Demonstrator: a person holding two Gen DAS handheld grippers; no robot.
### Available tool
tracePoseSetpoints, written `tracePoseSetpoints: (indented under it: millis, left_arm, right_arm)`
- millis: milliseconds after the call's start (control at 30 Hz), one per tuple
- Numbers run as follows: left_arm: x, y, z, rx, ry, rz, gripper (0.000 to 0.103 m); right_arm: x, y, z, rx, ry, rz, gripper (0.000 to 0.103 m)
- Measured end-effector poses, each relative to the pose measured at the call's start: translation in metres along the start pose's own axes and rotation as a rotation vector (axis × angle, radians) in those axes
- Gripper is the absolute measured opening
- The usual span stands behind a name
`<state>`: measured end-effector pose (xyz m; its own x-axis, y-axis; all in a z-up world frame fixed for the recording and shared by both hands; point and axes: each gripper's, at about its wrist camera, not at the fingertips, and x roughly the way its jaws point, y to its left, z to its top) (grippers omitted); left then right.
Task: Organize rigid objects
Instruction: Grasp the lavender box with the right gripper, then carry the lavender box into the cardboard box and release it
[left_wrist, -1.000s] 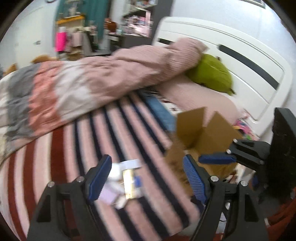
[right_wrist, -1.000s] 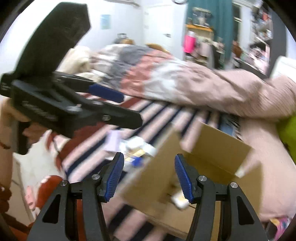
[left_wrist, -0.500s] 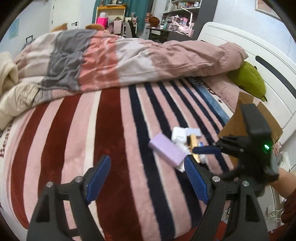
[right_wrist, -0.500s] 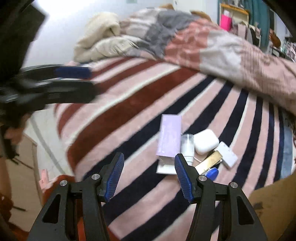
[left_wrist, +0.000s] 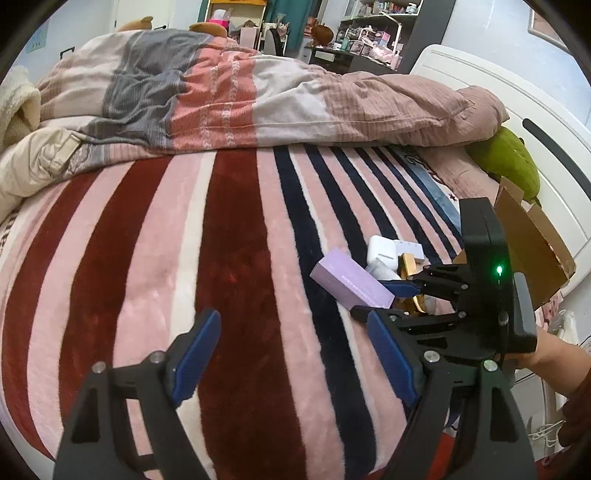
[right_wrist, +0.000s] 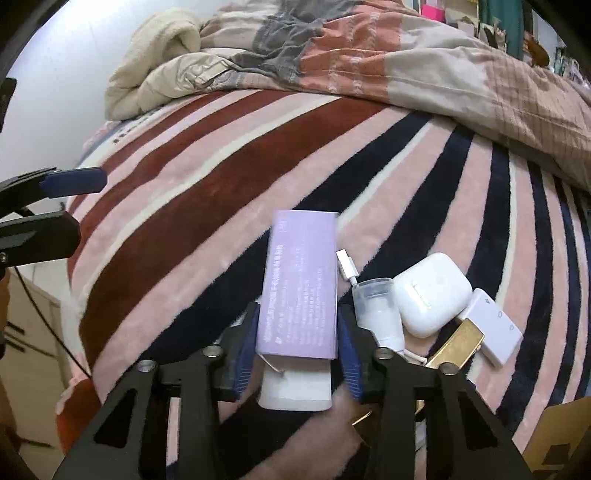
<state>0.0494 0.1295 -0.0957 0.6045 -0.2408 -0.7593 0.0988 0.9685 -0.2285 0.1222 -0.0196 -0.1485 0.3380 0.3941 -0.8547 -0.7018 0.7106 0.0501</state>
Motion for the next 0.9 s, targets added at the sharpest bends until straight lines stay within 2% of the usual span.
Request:
tracePoseSetpoints:
  millis: [100,367,433,500,567,667,900]
  left_arm:
    - [-0.005,-0.005,0.002,-0.001,-0.004,-0.034,0.079]
    - [-0.03,-0.043,0.026,0.001,-0.063,-0.152,0.079]
    - [-0.037,-0.061,0.034,0.026,-0.079,-0.183,0.075]
    - [-0.042,-0.077,0.045,0.046,-0.089,-0.214,0.061]
    - [-0.045,-0.092,0.057,0.05,-0.095,-0.263,0.056]
    - [-0.051,-0.115,0.072,0.074,-0.112,-0.297,0.051]
    - [-0.037,-0.189,0.106,0.158,-0.083,-0.367,0.051]
  right_arm:
    - [-0.009,0.009,0.001,-0.039,-0.015,-0.012,0.033]
    - [-0.092,0.03,0.005,-0.143,-0.118,0.102,0.033]
    - [-0.116,0.031,0.005,-0.152,-0.142,0.13,0.033]
    - [-0.135,0.031,0.005,-0.161,-0.167,0.14,0.033]
    - [-0.157,0.026,0.005,-0.173,-0.199,0.132,0.033]
    - [-0.186,0.008,0.001,-0.161,-0.237,0.103,0.033]
    - [-0.236,-0.041,-0.019,-0.083,-0.279,0.041,0.033]
